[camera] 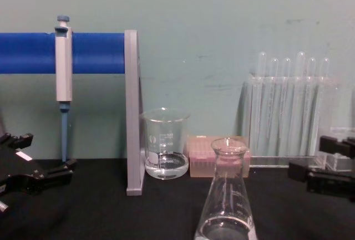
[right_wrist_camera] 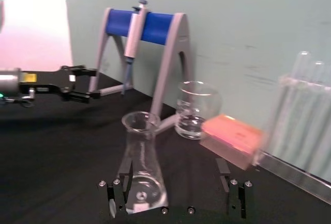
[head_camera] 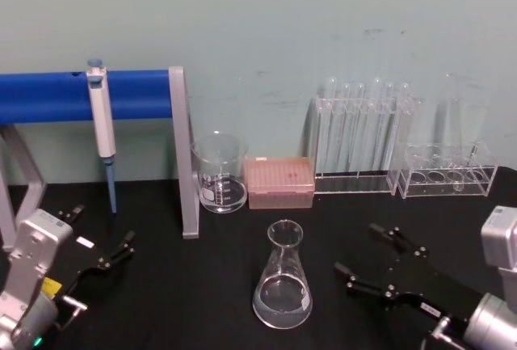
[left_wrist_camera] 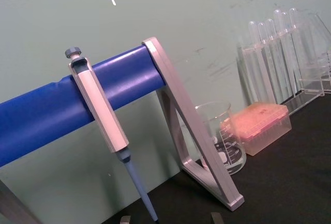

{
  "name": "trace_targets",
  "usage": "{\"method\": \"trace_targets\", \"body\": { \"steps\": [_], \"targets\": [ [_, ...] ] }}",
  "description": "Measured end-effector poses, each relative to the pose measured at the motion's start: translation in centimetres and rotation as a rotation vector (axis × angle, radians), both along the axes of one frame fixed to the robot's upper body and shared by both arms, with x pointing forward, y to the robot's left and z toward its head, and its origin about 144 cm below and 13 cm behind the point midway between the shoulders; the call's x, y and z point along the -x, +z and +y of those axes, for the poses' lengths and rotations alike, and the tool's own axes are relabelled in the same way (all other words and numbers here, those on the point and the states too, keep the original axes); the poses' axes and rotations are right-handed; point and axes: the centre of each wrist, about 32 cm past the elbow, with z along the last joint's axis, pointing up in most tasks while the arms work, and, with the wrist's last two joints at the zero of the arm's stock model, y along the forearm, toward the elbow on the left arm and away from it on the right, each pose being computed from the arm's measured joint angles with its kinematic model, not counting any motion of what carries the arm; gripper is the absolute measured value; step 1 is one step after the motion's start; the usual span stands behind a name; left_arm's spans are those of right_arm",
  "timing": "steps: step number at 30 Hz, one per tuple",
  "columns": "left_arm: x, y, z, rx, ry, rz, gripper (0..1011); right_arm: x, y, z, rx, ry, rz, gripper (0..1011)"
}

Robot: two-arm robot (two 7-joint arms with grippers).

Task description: Grasp the erlenmeyer flask with one hand, shake it three times, then place it back.

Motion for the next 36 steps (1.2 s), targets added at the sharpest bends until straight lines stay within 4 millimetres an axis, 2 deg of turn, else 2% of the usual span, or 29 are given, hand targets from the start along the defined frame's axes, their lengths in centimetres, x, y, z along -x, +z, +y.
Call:
{"method": "trace_targets", "body": {
  "steps": [17,36],
  "targets": [
    [0.0,0.0,0.0,0.0,0.0,0.0,1001,-2.3,-0.7,2.0,-0.033,0.094,0.041,1000],
    [0.0,0.0,0.0,0.0,0.0,0.0,1001,-4.6,-1.5,3.4,-0.038,0.136,0.076,1000]
  ]
}}
